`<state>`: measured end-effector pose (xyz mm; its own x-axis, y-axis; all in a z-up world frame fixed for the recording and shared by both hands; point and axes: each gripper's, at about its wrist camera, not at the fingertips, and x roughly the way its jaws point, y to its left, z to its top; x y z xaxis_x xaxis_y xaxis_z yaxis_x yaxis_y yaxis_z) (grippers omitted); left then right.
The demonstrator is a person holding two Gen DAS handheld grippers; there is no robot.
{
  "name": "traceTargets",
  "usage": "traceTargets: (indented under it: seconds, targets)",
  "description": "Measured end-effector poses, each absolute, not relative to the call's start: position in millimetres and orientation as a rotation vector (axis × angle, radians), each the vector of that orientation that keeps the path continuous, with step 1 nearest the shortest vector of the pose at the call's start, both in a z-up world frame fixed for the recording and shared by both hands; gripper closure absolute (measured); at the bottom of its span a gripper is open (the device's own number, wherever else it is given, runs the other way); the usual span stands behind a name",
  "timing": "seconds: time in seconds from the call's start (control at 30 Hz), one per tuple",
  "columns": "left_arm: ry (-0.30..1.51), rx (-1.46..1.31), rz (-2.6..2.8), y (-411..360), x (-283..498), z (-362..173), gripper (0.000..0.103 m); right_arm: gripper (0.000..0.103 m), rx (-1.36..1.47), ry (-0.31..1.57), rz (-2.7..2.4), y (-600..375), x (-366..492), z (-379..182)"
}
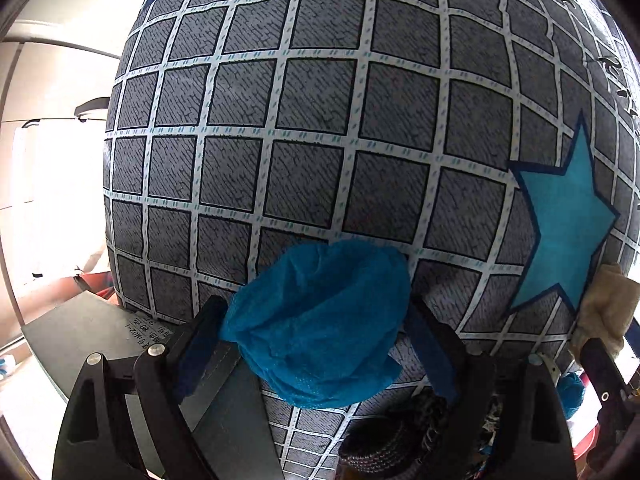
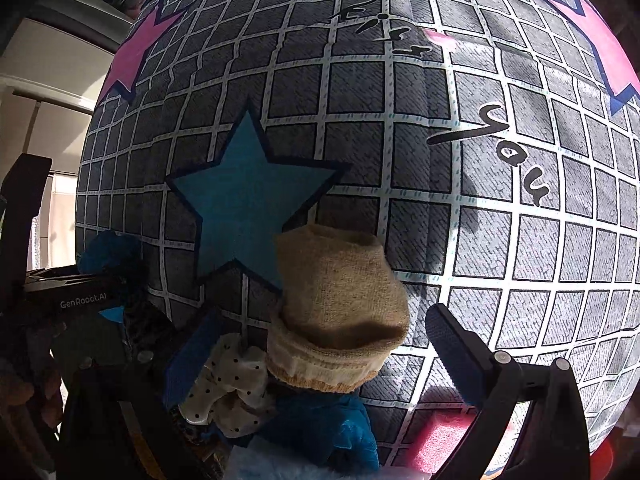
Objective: Organize soft objects
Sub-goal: 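Grasp the blue cloth with the left tool while the right tool grasps the beige sock, then carry the blue cloth and beige sock over the white box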
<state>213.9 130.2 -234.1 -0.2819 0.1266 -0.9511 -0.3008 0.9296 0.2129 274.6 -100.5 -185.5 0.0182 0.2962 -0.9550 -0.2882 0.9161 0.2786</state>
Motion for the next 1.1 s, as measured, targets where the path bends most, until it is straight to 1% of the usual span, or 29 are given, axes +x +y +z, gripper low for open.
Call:
traceTargets:
  seconds: [0.03, 0.07, 0.1, 0.13, 0.2, 0.23, 0.27, 0.3, 0.33, 0.37, 0.43, 0.67, 0.83, 1.1]
  targets:
    - [1.810, -0.137, 0.420, 131, 214, -234, 0.012, 0.001, -0.002, 1.481, 0.461, -98, 274, -186]
    - [1.811, -0.139, 0.424, 131, 215, -235, 0.012, 0.003, -0.013, 1.472, 0.468, -94, 275, -186]
    - [1.813, -0.138, 0.426, 131, 216, -235, 0.012, 0.011, -0.025, 1.464, 0.477, -91, 274, -185]
    - [1.811, -0.138, 0.423, 131, 217, -236, 0.013, 0.016, -0.042, 1.463, 0.483, -87, 275, -186]
    - [1.810, -0.148, 0.411, 126, 219, -236, 0.017, 0.044, -0.082, 1.463, 0.484, -83, 274, -187]
    - [1.807, -0.165, 0.398, 126, 221, -235, 0.025, 0.049, -0.104, 1.448, 0.475, -83, 273, -186]
    - [1.801, -0.177, 0.389, 126, 220, -234, 0.035, 0.062, -0.098, 1.438, 0.489, -84, 272, -185]
    - [1.794, -0.180, 0.384, 122, 217, -233, 0.041, 0.067, -0.083, 1.440, 0.500, -86, 272, -184]
    - [1.782, -0.177, 0.379, 118, 215, -230, 0.056, 0.068, -0.075, 1.437, 0.500, -89, 273, -183]
    - [1.763, -0.176, 0.373, 116, 212, -226, 0.061, 0.070, -0.063, 1.427, 0.504, -93, 272, -180]
    - [1.708, -0.195, 0.353, 111, 209, -212, 0.065, 0.071, -0.034, 1.412, 0.513, -100, 273, -173]
    - [1.504, -0.125, 0.329, 77, 195, -145, 0.066, 0.071, 0.027, 1.354, 0.525, -125, 269, -137]
    - [1.408, -0.075, 0.283, 46, 176, -103, 0.066, 0.071, 0.052, 1.330, 0.529, -132, 251, -114]
    - [1.289, -0.076, 0.182, 24, 127, -49, 0.066, 0.071, 0.064, 1.291, 0.547, -151, 200, -75]
